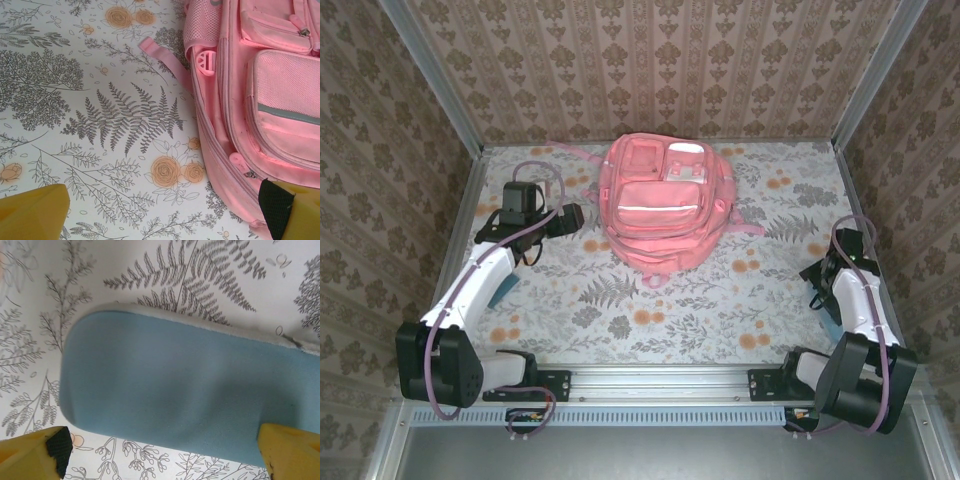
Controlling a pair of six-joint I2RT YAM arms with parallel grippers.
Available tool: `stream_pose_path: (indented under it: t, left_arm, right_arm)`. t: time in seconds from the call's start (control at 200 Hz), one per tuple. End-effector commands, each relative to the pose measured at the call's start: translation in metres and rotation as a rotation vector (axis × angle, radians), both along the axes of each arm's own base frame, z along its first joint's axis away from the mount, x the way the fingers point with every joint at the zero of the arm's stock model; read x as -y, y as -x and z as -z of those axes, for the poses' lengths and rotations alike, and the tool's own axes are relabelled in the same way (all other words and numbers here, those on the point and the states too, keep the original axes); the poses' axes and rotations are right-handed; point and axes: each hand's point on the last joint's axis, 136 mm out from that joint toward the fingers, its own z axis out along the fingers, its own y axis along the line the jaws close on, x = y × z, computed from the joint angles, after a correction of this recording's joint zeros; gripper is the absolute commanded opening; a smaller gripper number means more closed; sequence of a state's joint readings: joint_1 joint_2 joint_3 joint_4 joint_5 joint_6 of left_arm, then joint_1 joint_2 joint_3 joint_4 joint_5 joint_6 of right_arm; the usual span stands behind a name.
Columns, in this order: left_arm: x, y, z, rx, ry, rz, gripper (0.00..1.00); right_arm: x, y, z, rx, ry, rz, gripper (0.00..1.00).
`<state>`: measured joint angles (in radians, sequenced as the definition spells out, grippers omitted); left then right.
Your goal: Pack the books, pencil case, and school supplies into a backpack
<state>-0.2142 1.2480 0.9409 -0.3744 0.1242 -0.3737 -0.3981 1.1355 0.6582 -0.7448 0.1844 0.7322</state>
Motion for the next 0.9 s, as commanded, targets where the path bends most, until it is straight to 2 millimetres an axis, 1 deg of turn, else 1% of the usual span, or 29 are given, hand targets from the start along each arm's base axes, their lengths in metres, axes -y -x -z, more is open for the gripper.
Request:
stream_pose_path:
  t: [0.0, 0.135, 0.255, 0.355, 0.4, 0.41, 0.435, 0.505, 0.535, 0.57, 0.66, 0.755, 0.77, 0.795, 0.895]
  left_arm:
    - [0.004, -0.005, -0.017, 0.035, 0.035, 0.013, 1.0]
    - [0.007, -0.006, -0.016, 0.031, 0.053, 0.021, 1.0]
    - [0.01, -0.007, -0.015, 0.027, 0.066, 0.026, 1.0]
    - [0.012, -0.008, -0.015, 0.025, 0.078, 0.028, 1.0]
    - [0.012, -0.008, -0.013, 0.021, 0.083, 0.026, 1.0]
    - [0.012, -0.008, -0.013, 0.019, 0.083, 0.026, 1.0]
    - [0.013, -0.008, -0.013, 0.019, 0.087, 0.026, 1.0]
    - [0.014, -0.009, -0.013, 0.016, 0.094, 0.028, 1.0]
    - [0.014, -0.008, -0.013, 0.014, 0.095, 0.027, 1.0]
    - [0.015, -0.008, -0.014, 0.016, 0.099, 0.03, 1.0]
    - [0.016, -0.008, -0.015, 0.015, 0.103, 0.036, 1.0]
    - [0.015, -0.008, -0.013, 0.014, 0.092, 0.036, 1.0]
    - [0.015, -0.008, -0.014, 0.014, 0.09, 0.036, 1.0]
    - [0.014, -0.008, -0.014, 0.016, 0.087, 0.037, 1.0]
    - [0.014, -0.009, -0.011, 0.009, 0.083, 0.034, 1.0]
  right_arm:
    - [-0.013, -0.009, 0.011, 0.032, -0.082, -0.036, 0.98]
    - [-0.025, -0.024, 0.014, 0.088, -0.155, -0.08, 0.98]
    - [-0.042, -0.043, 0.013, 0.151, -0.22, -0.11, 0.97]
    - [-0.066, -0.064, 0.01, 0.188, -0.256, -0.155, 0.97]
    - [-0.08, -0.072, 0.01, 0.184, -0.271, -0.183, 0.97]
    - [-0.082, -0.078, 0.008, 0.203, -0.269, -0.19, 0.97]
    - [-0.088, -0.086, 0.004, 0.217, -0.272, -0.211, 0.97]
    - [-0.103, -0.102, -0.002, 0.222, -0.268, -0.263, 0.97]
    - [-0.106, -0.108, -0.006, 0.223, -0.254, -0.285, 0.97]
    - [-0.106, -0.115, -0.012, 0.22, -0.216, -0.316, 0.97]
    - [-0.1, -0.134, -0.038, 0.25, -0.076, -0.401, 0.99]
    - [-0.093, -0.146, -0.055, 0.267, 0.006, -0.467, 0.99]
    - [-0.091, -0.147, -0.057, 0.264, 0.021, -0.477, 0.99]
    - [-0.089, -0.144, -0.056, 0.235, 0.033, -0.494, 0.99]
    - [-0.081, -0.15, -0.06, 0.214, 0.058, -0.547, 1.0]
